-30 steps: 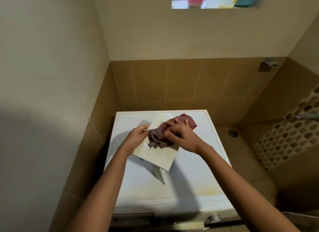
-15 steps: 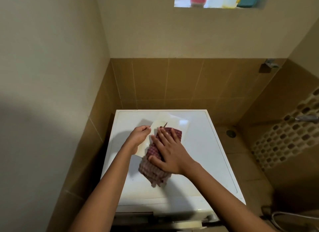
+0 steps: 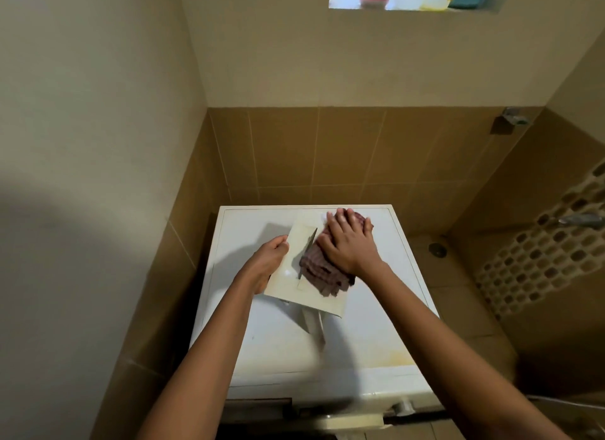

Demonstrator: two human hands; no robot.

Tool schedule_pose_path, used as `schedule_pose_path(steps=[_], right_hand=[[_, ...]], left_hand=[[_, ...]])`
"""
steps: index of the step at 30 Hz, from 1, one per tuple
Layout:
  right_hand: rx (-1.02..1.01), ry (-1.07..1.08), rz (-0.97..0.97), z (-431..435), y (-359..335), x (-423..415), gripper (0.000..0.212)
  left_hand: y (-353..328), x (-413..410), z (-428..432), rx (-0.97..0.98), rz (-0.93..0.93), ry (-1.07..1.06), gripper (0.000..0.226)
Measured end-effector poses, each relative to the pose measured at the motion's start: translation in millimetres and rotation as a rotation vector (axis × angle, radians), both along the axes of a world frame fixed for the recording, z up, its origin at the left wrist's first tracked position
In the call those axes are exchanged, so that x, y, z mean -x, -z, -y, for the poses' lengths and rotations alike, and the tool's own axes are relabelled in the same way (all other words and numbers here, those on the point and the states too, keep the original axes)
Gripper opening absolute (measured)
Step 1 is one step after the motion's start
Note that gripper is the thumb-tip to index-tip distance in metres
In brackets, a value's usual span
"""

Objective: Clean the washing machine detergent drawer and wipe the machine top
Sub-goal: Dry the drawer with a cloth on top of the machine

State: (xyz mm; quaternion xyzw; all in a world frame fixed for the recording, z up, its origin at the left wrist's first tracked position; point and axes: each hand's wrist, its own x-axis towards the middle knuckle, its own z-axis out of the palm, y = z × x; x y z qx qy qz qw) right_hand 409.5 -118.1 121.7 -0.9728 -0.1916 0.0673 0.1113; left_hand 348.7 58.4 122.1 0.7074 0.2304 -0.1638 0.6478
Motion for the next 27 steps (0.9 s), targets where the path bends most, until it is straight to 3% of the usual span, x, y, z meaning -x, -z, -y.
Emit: schedule_pose_path(steps=[4,8,11,15,19,23,27], right_hand=[[0.061,0.061,-0.029,-27.3,-0.4,-36.7,0.072],[0.090,-0.147,0.035,-53.9,2.7,-33.1,0.067],[0.072,-0.288,0.087,-58.2,4.6,-18.2,0.063],[0.058,-0.407,0.091,-54.8,2.0,9.7,0.076],[0.031,-0.461,0.071,-47.6,1.4,41.9,0.094],[0.002,-0.605,0.053,-35.7,0.7,66.6,0.100],[-0.129,-0.682,0.181,-21.8,14.2,74.7,0.079]], left_hand=[[3.1,-0.5,1.6,0.098,-0.001,-0.061,0.035],[3.0,3.0,2.1,0.206,-0.010,-0.082,0.024],[3.8,2.5,2.9,0.226,-0.046,-0.212,0.037],[1.5,-1.9,-1.4,0.483,-0.131,-0.322,0.061],[3.8,-2.7,-3.2,0.607,-0.125,-0.374,0.071],[9.2,-2.3,-4.7,0.584,-0.102,-0.386,0.070],[5.9,-0.6,-0.6,0.476,-0.147,-0.274,0.054]])
